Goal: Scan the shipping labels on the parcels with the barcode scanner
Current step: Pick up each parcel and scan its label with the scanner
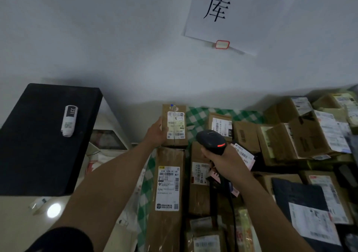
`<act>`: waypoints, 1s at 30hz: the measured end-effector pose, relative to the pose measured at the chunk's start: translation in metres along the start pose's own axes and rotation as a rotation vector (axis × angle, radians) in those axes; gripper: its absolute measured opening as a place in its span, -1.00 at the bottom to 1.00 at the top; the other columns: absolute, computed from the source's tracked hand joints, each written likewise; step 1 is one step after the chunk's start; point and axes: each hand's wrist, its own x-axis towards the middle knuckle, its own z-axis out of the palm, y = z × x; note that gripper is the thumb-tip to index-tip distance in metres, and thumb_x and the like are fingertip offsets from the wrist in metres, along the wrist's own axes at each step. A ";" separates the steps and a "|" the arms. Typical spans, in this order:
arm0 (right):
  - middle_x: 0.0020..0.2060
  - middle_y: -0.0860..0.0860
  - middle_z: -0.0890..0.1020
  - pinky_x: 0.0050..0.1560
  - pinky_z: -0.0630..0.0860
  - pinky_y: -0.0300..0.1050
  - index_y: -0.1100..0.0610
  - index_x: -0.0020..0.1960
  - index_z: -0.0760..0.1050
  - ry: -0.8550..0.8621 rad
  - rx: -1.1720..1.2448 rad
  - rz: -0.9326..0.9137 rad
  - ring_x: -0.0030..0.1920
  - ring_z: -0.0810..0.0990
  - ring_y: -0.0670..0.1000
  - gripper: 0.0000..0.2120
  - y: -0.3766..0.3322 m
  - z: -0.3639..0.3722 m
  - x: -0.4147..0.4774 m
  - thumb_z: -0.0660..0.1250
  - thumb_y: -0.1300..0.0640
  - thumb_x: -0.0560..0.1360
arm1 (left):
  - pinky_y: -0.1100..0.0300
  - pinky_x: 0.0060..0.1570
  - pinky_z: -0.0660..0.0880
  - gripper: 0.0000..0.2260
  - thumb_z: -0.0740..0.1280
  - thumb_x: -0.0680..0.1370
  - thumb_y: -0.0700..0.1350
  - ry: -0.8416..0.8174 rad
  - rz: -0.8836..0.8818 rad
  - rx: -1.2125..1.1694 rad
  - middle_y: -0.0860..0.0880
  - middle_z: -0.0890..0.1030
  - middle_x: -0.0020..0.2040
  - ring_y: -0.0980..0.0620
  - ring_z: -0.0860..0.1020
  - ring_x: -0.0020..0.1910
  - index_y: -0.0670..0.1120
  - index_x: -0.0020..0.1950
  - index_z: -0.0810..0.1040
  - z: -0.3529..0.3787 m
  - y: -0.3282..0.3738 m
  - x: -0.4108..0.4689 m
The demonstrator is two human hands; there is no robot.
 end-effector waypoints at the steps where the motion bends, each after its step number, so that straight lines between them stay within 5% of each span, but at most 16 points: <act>1: -0.21 -0.09 0.68 -0.27 0.46 -0.27 0.02 0.14 0.61 -0.001 -0.001 -0.003 -0.38 0.62 -0.25 -0.81 0.001 0.000 0.000 0.43 -0.05 0.60 | -0.06 0.29 0.55 -0.56 0.26 0.68 -0.08 0.000 0.001 0.001 -0.02 0.61 0.36 -0.10 0.59 0.29 0.09 0.56 0.33 0.001 -0.006 0.001; 6: -0.21 -0.08 0.71 -0.27 0.53 -0.21 -0.06 0.11 0.60 -0.019 0.041 -0.010 -0.28 0.67 -0.16 -0.85 0.003 0.003 -0.003 0.44 -0.08 0.58 | -0.17 0.37 0.50 -0.31 0.51 0.53 -0.10 0.009 -0.059 -0.038 -0.05 0.50 0.48 -0.12 0.47 0.44 0.06 0.60 0.32 0.003 -0.022 -0.005; 13: -0.33 -0.10 0.68 -0.15 0.56 -0.07 -0.08 0.09 0.60 -0.041 0.099 -0.052 -0.27 0.64 -0.08 -0.87 0.007 0.011 -0.026 0.46 -0.04 0.57 | -0.07 0.44 0.39 -0.34 0.43 0.60 0.06 0.136 -0.078 -0.101 -0.05 0.34 0.59 -0.12 0.36 0.53 -0.01 0.64 0.25 -0.010 0.018 -0.078; 16: -0.20 -0.09 0.72 -0.07 0.59 -0.01 -0.12 0.12 0.61 -0.033 0.091 -0.070 -0.16 0.67 -0.04 -0.83 0.014 0.017 -0.047 0.48 -0.06 0.55 | 0.35 0.05 0.51 -0.55 0.40 0.63 -0.02 0.133 -0.078 -0.110 0.18 0.53 0.19 0.20 0.53 0.15 -0.05 0.49 0.39 -0.007 0.016 -0.150; 18: -0.19 -0.08 0.71 -0.01 0.61 0.04 -0.10 0.14 0.61 -0.038 0.098 -0.059 -0.11 0.68 -0.02 -0.82 0.020 0.022 -0.061 0.49 -0.03 0.55 | 0.45 -0.22 0.46 -0.60 0.48 0.58 -0.07 0.092 -0.129 -0.167 0.25 0.51 0.03 0.21 0.57 0.00 0.02 0.37 0.44 -0.003 0.001 -0.188; 20: -0.23 -0.08 0.69 -0.01 0.60 0.04 -0.09 0.15 0.60 -0.049 0.107 -0.044 -0.13 0.67 0.00 -0.82 0.026 0.027 -0.074 0.48 -0.01 0.56 | 0.32 -0.05 0.58 -0.50 0.55 0.51 -0.06 0.028 -0.182 -0.224 0.12 0.61 0.17 0.12 0.61 0.07 0.07 0.36 0.41 0.004 -0.014 -0.215; 25: -0.23 -0.03 0.69 -0.14 0.54 -0.11 -0.08 0.13 0.59 -0.062 0.054 -0.053 -0.17 0.66 -0.02 -0.84 0.037 0.038 -0.104 0.47 0.01 0.57 | -0.06 0.40 0.43 -0.16 0.60 0.44 0.04 -0.065 -0.312 -0.228 -0.04 0.43 0.50 -0.10 0.45 0.44 -0.01 0.61 0.22 0.022 -0.039 -0.241; 30: -0.25 0.00 0.70 -0.09 0.59 -0.01 -0.09 0.10 0.59 -0.087 0.069 -0.050 -0.22 0.65 0.00 -0.86 0.044 0.046 -0.123 0.47 0.05 0.57 | -0.01 0.32 0.48 -0.08 0.64 0.41 -0.02 -0.159 -0.302 -0.329 -0.01 0.53 0.39 0.01 0.51 0.23 0.13 0.62 0.17 0.026 -0.054 -0.254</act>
